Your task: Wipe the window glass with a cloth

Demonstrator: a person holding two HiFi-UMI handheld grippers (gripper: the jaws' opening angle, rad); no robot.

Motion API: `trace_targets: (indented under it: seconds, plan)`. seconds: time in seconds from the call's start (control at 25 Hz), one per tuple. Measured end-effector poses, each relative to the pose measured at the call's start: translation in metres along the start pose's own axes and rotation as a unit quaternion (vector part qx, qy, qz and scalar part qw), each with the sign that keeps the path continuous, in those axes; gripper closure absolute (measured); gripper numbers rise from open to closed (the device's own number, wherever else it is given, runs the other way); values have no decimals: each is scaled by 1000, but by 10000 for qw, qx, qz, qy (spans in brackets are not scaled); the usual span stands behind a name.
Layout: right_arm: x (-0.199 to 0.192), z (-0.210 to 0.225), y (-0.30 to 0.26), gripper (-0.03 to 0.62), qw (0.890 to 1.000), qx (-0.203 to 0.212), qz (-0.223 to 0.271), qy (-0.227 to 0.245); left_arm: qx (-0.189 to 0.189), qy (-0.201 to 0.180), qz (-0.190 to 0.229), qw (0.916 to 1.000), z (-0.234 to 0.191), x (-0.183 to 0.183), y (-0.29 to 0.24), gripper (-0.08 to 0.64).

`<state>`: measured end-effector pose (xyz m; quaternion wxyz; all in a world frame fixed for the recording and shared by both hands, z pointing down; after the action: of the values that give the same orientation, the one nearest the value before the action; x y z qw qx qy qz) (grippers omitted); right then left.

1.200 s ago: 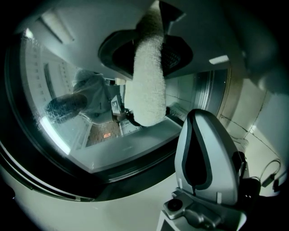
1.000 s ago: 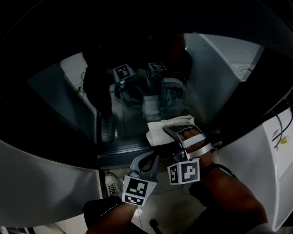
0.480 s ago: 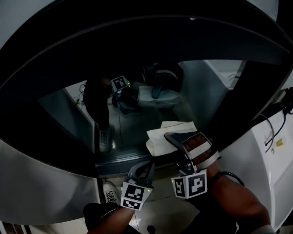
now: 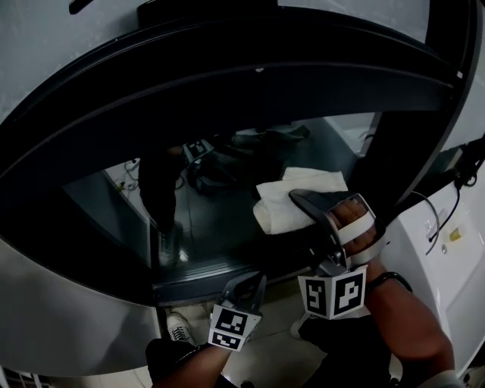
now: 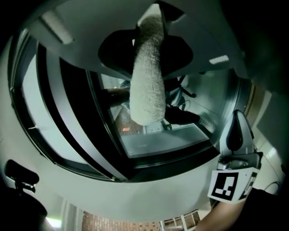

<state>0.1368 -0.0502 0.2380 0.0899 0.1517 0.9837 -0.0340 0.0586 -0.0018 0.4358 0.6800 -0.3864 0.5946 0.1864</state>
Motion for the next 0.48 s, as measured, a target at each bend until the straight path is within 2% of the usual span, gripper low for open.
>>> trace_targets:
  seconds: [0.2,0.48]
  plan:
    - [-7,47,5,503,9992,-380,-98,-48,-246,-330,-57,9991,28,7,6,543]
    - [-15,83,-2,503,9971,-748,-88,74,-195,-278,-151,9993,36,9,7,543]
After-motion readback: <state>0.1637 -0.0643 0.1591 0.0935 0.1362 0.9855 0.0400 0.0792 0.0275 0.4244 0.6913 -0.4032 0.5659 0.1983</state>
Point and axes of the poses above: the fingertips, and each gripper's own axes: y backward along the fingers, z to its right, x out of its top, the point moved 4 cm from there along y, backward along the fingers, and after that the axes turned 2 degrees about -y, right-handed, at the moved point
